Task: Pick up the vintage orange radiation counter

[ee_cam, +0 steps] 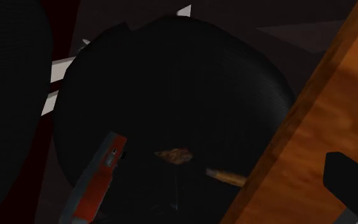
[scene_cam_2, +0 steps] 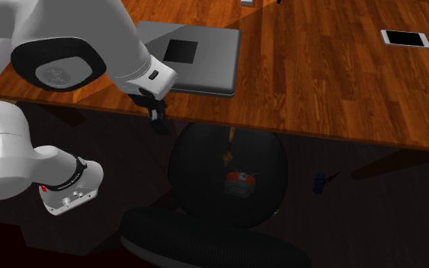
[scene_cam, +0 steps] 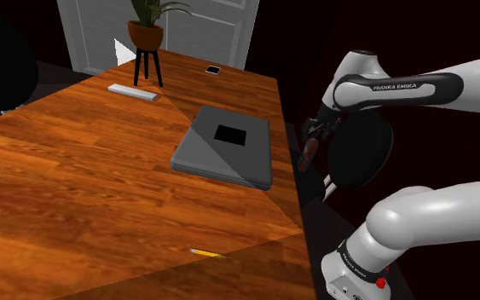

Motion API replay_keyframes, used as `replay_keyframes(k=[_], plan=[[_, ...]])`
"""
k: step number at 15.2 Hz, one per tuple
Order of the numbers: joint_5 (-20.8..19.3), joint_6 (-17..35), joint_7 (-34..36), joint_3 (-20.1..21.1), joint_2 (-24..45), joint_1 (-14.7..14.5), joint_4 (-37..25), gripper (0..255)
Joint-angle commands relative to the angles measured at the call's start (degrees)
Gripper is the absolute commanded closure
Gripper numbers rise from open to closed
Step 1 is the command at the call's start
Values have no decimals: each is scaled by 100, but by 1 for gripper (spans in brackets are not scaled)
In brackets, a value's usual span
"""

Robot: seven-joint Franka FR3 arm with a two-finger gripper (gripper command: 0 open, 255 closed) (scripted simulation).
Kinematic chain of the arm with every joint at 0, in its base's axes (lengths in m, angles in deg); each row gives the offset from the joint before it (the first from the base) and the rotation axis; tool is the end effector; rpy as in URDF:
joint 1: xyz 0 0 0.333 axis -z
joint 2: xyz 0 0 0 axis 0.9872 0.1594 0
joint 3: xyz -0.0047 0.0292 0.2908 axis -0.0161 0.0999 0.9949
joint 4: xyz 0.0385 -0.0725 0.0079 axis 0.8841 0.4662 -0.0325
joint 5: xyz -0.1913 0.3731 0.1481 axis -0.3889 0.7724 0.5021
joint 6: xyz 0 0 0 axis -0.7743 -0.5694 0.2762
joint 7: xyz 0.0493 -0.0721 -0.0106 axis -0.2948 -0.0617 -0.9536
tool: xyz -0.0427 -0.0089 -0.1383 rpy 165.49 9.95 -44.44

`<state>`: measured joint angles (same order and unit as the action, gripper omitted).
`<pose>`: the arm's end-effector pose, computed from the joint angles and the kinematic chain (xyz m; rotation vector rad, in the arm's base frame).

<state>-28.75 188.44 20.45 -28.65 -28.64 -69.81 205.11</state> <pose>0.4051 -0.1612 0.3634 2.9817 -0.5898 0.1544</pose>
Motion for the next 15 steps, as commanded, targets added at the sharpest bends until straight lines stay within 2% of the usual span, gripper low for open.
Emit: replay_keyframes(k=[1,9,15], plan=[[-126,500,71,-112,245,139,57,0],[-513,2561,335,-615,1633,650,11,0],[-446,3967,406,-999,2867,895,-358,0]])
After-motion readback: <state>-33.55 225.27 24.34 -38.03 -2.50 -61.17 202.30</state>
